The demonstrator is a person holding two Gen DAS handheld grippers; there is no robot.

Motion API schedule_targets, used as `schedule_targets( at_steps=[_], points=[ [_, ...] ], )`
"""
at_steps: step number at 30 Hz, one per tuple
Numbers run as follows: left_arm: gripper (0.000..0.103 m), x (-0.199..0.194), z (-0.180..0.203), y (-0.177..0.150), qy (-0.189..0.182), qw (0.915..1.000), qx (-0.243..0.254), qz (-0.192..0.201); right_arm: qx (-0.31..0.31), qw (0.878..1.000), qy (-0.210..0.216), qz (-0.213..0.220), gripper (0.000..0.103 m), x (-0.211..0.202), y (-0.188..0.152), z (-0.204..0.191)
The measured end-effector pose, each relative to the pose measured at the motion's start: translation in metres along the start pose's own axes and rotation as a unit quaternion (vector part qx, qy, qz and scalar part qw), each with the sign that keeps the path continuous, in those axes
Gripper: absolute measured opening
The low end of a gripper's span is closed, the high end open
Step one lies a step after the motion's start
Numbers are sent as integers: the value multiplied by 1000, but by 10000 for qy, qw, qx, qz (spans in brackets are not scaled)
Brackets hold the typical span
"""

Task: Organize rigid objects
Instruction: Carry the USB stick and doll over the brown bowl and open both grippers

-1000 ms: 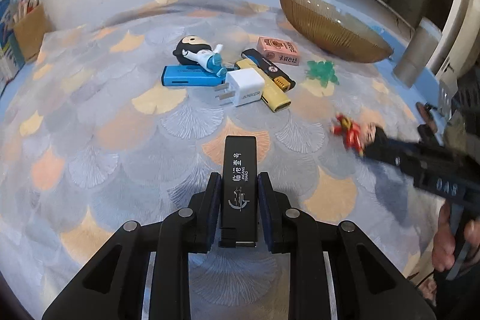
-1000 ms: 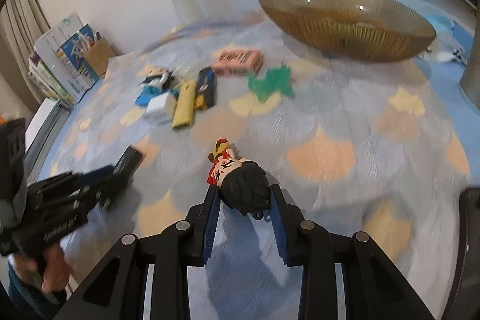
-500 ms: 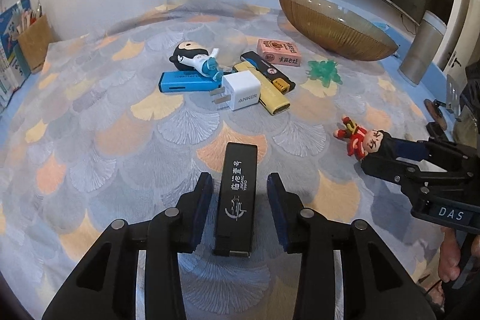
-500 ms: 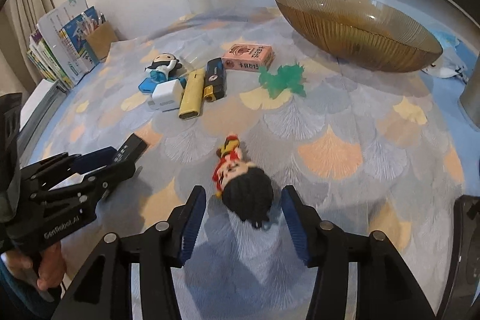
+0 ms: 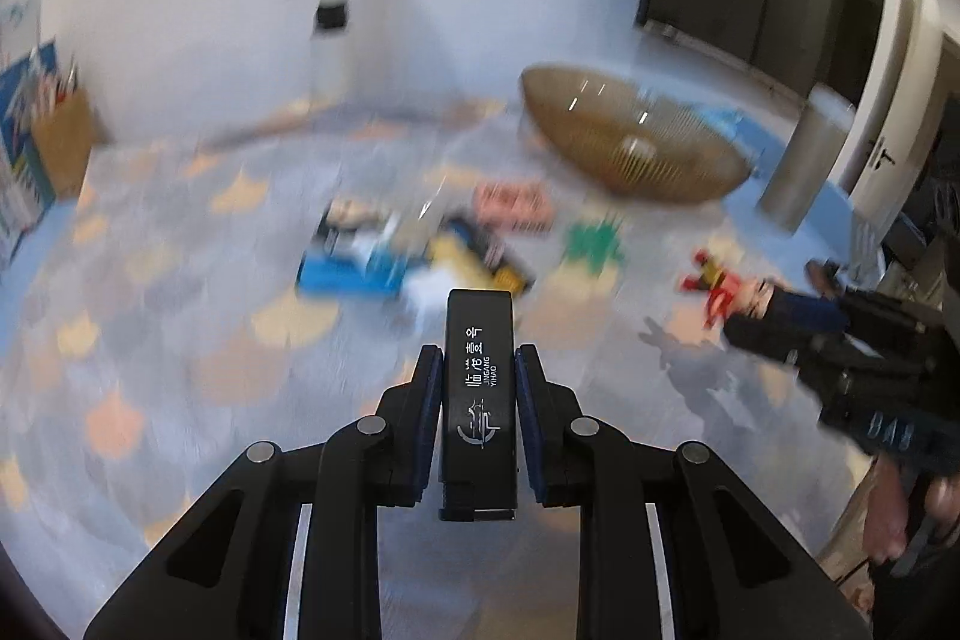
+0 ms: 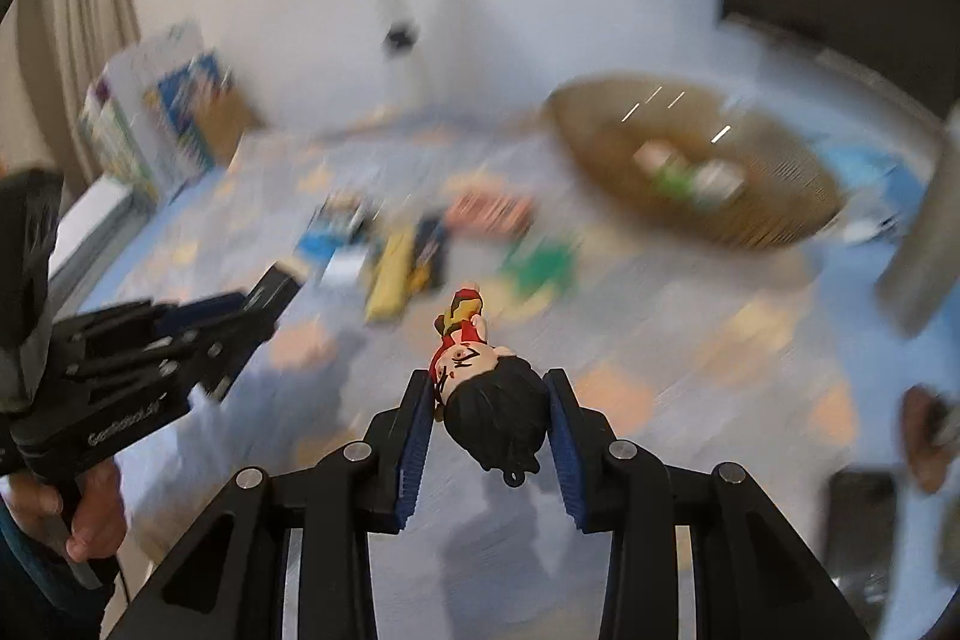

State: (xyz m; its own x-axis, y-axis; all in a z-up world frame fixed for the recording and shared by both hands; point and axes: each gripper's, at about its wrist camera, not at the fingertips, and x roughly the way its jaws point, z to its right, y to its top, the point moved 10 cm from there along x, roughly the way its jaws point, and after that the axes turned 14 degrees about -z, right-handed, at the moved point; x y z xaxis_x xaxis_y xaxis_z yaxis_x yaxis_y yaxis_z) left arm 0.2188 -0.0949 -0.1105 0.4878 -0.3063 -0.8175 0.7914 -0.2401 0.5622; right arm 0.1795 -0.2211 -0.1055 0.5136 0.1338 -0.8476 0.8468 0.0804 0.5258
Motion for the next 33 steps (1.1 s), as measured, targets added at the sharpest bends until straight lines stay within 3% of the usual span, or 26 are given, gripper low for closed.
schedule_targets(
  at_steps=[4, 6, 11, 18, 28, 29, 30, 31, 33],
  points=[
    [21, -17, 27, 53, -10, 9991, 227, 347, 212, 9969, -559, 514, 36, -46, 48, 54],
    [21, -27, 46, 88, -45, 9975, 342, 624, 421, 9946, -625, 719, 36, -67, 71, 79],
    [21, -14, 86, 150, -55, 9962, 321, 802, 556, 9911, -871, 839, 36, -82, 111, 110],
    [21, 54, 118, 168, -111, 9989, 306, 333, 839, 9910, -1020, 210, 36, -31, 118, 145],
    [22, 105, 134, 166, -251, 9992, 266, -174, 1128, 9894, -831, -393, 36, 17, 100, 179],
    [23, 106, 135, 168, -366, 9990, 213, -159, 1164, 9890, -821, -390, 36, 18, 100, 181],
    [35, 105, 134, 170, -398, 9989, 186, -151, 1229, 9882, -836, -362, 38, 17, 101, 185],
    [40, 102, 132, 171, -392, 9990, 153, -139, 1344, 9864, -890, -320, 45, 13, 101, 189],
    [40, 83, 124, 175, -397, 9991, 100, 57, 1522, 9843, -879, -182, 46, 2, 101, 194]
  ],
)
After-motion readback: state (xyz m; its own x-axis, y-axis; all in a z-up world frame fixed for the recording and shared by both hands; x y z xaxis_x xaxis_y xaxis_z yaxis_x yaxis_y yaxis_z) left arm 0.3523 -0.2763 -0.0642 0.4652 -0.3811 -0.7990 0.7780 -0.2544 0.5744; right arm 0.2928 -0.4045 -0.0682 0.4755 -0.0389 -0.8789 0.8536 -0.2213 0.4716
